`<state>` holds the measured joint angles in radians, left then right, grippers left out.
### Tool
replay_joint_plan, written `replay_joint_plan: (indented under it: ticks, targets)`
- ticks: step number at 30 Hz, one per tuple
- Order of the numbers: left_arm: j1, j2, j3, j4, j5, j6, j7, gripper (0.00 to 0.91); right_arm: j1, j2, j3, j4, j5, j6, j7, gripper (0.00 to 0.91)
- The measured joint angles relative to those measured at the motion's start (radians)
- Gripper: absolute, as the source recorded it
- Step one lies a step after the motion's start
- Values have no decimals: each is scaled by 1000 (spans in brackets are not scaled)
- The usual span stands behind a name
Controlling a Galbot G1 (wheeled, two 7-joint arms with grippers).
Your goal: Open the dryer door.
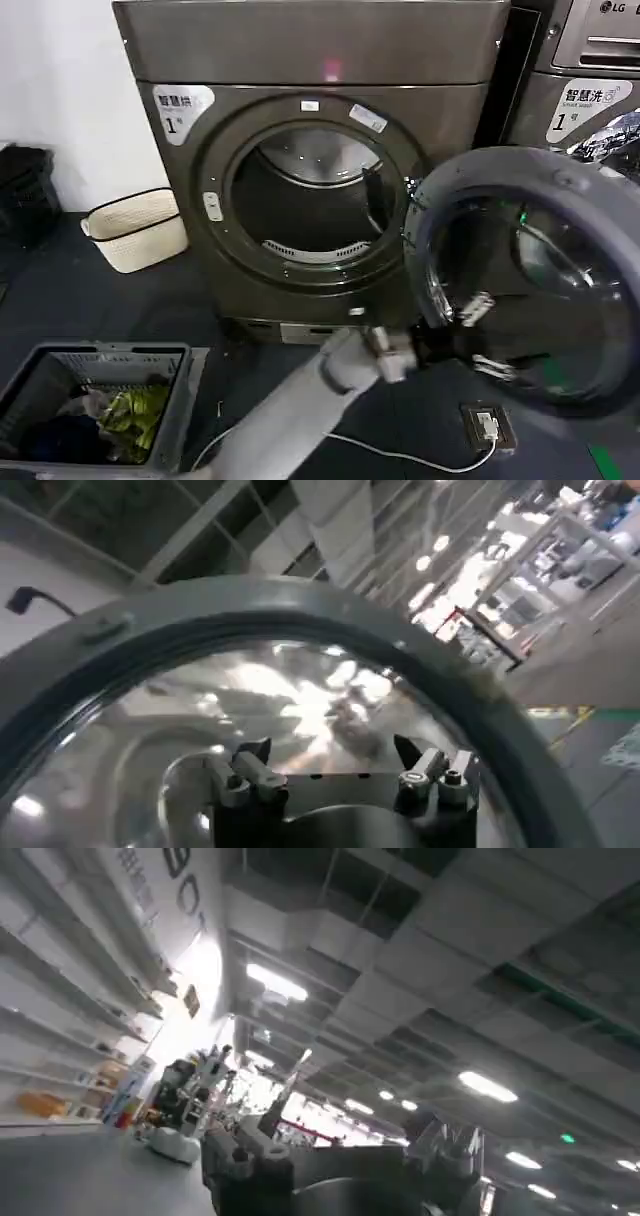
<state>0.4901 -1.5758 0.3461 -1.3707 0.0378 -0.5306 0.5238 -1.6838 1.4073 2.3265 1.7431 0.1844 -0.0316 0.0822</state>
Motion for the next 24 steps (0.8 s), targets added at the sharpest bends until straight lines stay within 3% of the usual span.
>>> replay_joint_plan:
  ticks: [8,12,18,24]
  targets:
    - [-74,-33,15,131,73,14,-15,907,-2,4,12,1,5,1,0,907]
    - [-77,-33,16,170,103,63,-50,907,-3,7,13,3,8,2,-1,907]
    - [-73,-33,24,200,143,131,-151,907,-1,9,-1,22,8,4,-4,907]
    - [-40,-33,35,168,89,174,-155,907,1,13,-20,36,7,8,-5,907]
